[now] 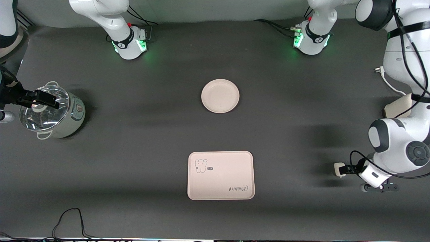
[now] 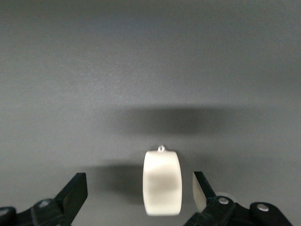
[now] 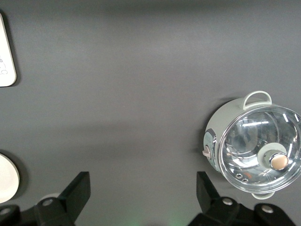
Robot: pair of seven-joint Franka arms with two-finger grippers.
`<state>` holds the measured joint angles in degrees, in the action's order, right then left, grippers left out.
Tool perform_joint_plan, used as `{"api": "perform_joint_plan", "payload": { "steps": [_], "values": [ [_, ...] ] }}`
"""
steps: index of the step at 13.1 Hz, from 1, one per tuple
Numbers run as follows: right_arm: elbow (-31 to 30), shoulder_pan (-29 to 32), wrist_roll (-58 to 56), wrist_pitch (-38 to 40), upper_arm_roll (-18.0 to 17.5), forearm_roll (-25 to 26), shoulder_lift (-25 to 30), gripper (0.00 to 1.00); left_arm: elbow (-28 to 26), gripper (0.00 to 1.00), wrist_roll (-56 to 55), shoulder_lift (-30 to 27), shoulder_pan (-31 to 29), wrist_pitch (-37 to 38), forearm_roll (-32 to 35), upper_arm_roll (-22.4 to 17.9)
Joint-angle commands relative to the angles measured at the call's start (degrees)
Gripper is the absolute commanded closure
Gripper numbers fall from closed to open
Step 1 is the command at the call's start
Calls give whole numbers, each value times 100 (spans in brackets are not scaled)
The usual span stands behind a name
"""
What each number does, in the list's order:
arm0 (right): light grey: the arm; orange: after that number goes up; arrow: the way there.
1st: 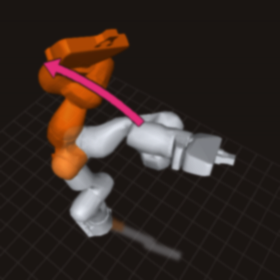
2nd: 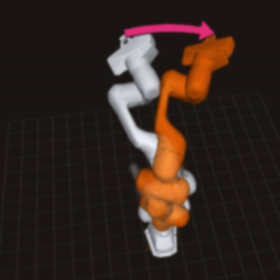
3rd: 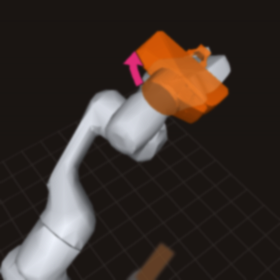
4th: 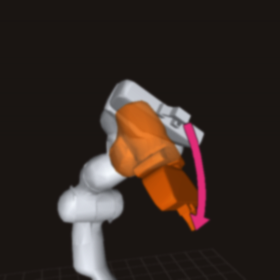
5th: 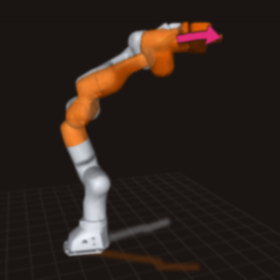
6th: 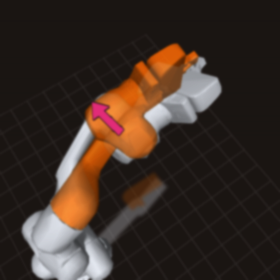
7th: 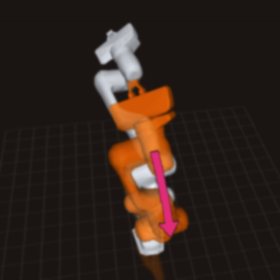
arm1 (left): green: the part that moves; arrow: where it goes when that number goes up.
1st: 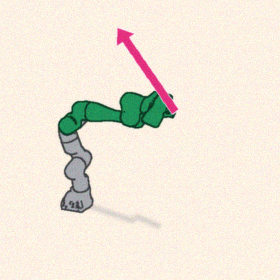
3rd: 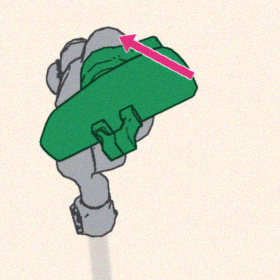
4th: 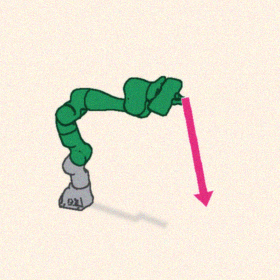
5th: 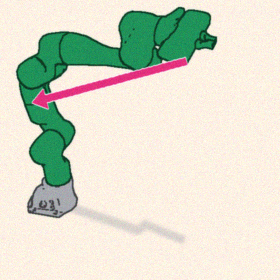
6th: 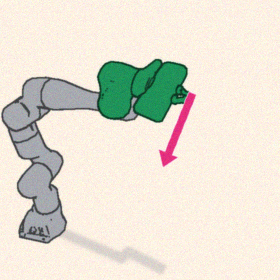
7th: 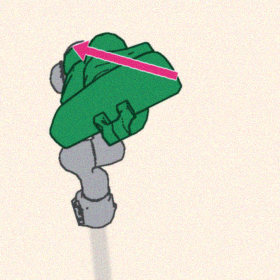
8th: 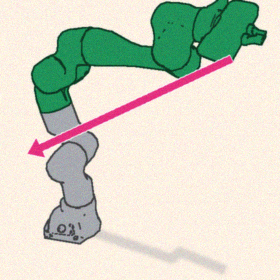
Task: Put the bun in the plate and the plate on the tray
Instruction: 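Close the left gripper on the cream bun and lift it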
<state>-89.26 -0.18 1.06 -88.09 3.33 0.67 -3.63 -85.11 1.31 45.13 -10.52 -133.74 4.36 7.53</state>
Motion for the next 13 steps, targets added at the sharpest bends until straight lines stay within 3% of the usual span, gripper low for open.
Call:
{"api": "perform_joint_plan", "payload": {
  "steps": [1,3,8,13],
  "values": [
    [-30,-17,8,-7,1,30,46,0,-40,0,-104,136,42,-240,48,-6],
    [-30,-26,8,-7,1,39,55,0,-119,3,-113,127,50,-205,48,-6],
    [-22,-17,-9,-7,10,39,64,0,-146,45,-113,127,68,-170,48,-6],
    [-39,-17,8,-7,10,30,38,0,-146,52,-139,74,77,-126,48,3]
  ]
}}
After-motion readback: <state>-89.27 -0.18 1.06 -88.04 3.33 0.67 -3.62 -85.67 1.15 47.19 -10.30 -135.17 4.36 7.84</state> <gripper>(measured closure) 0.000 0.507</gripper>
